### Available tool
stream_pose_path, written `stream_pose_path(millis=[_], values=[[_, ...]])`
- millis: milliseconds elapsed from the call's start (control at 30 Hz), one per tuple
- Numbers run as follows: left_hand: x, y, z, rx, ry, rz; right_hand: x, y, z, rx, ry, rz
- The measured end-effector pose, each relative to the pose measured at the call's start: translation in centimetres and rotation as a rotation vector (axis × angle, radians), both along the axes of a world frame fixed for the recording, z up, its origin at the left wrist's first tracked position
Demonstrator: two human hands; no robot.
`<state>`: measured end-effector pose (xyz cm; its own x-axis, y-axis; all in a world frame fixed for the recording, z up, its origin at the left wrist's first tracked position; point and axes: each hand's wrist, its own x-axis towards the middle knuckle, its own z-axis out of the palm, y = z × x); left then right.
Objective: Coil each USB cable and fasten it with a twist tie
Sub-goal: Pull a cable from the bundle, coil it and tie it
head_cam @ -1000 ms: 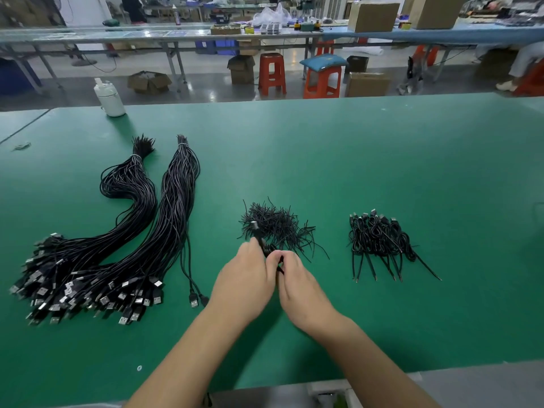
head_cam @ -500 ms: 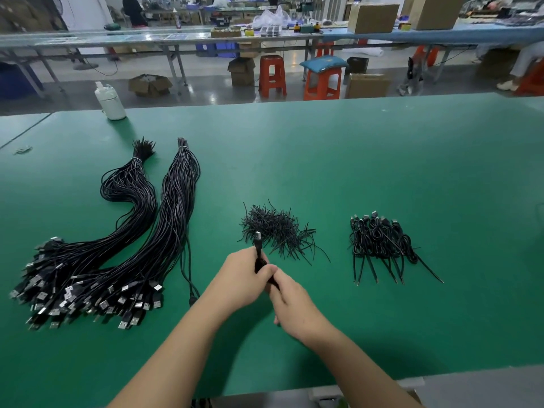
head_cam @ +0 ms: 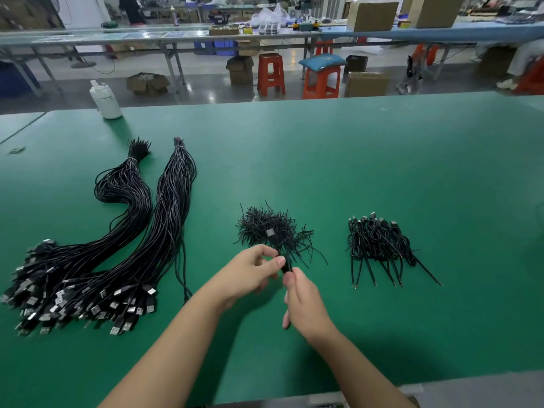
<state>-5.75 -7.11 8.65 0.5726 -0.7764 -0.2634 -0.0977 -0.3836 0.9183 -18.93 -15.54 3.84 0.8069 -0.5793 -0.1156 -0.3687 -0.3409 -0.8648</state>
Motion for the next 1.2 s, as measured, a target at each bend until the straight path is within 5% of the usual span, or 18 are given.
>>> stream_pose_path(millis=[33,200,433,767,1033,1200], values=[[0.5,-0.1,-0.6,-0.011,0.006,0.026,0.0,-0.4,-0.3,0.032,-0.015,-0.06],[2.9,-1.0,-4.4,0.3,-0.59,0.137,0.3,-1.2,-1.3,0.089,-0.072,-0.194],[2.7,-4.7,-6.4,0.412,-0.789,0.17,0.5,-1.3,-1.6,0.053,-0.044,-0.163],[2.1,-4.4,-6.1,0.289,-0.715,0.32,0.5,-1.4,-2.3,0.002,-0.02,-0.066],[-1.4,-1.5,-6.0,0.009,-0.462,0.151,0.6,-1.3,-2.1,-0.057,0.044,0.013],[-1.7,-0.8,-5.8,-0.088,-0.285,0.246,0.8,-1.4,-1.7,-0.014,0.043,0.008]])
